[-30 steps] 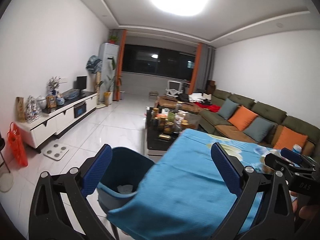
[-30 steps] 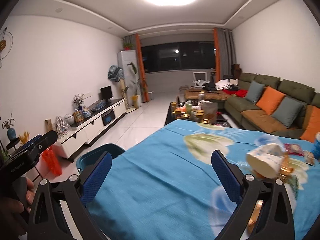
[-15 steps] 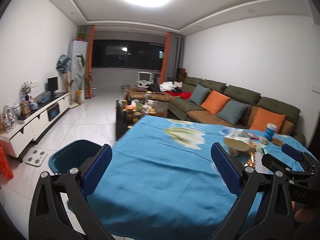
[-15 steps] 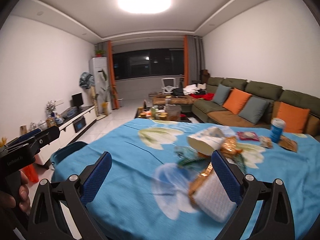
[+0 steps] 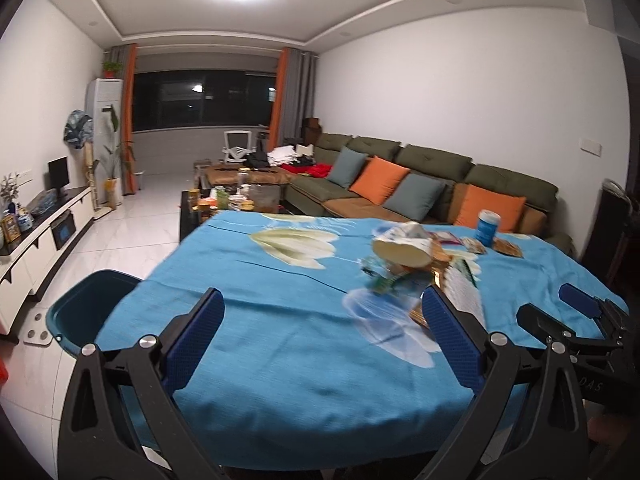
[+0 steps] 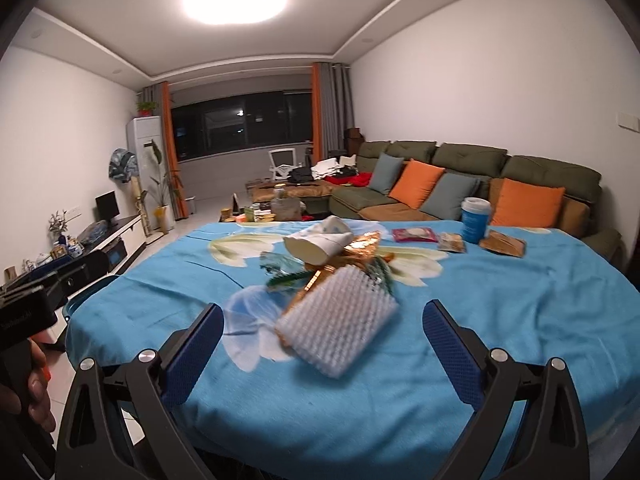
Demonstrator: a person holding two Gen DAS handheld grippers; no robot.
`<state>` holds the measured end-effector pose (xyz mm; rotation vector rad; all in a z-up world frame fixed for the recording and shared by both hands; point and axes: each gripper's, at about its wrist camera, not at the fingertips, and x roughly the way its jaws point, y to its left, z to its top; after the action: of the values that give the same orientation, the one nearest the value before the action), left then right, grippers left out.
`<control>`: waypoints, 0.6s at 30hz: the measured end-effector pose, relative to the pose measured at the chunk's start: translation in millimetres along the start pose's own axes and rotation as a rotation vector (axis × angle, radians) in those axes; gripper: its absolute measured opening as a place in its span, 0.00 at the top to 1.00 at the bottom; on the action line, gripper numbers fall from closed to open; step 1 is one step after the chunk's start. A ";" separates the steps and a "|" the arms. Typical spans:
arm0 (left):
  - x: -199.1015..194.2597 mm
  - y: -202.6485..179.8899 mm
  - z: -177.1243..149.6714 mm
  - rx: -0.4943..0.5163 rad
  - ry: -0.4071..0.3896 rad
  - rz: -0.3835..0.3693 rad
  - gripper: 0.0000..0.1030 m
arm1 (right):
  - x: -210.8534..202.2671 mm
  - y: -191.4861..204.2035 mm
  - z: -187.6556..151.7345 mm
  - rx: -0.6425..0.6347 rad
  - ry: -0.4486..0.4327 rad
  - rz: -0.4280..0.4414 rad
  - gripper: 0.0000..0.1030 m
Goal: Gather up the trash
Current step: 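Move both tools back over the table toward the remaining trash, then grasp the gold wrapper with the left gripper while the right gripper grasps the white foam net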
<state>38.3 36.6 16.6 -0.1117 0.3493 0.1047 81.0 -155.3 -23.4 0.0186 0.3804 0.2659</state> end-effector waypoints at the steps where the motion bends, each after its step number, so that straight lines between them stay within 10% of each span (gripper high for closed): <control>1: 1.3 -2.6 -1.4 0.003 0.002 -0.007 0.05 | -2.6 -1.0 -1.1 -0.001 0.000 -0.004 0.07; 18: 19.8 -10.8 -16.2 0.014 0.051 -0.053 0.05 | 20.5 7.7 -5.0 -0.060 0.067 -0.029 0.07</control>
<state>52.7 25.5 -4.3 -0.1102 0.3978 0.0467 95.5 -142.6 -35.1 -0.0552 0.4383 0.2498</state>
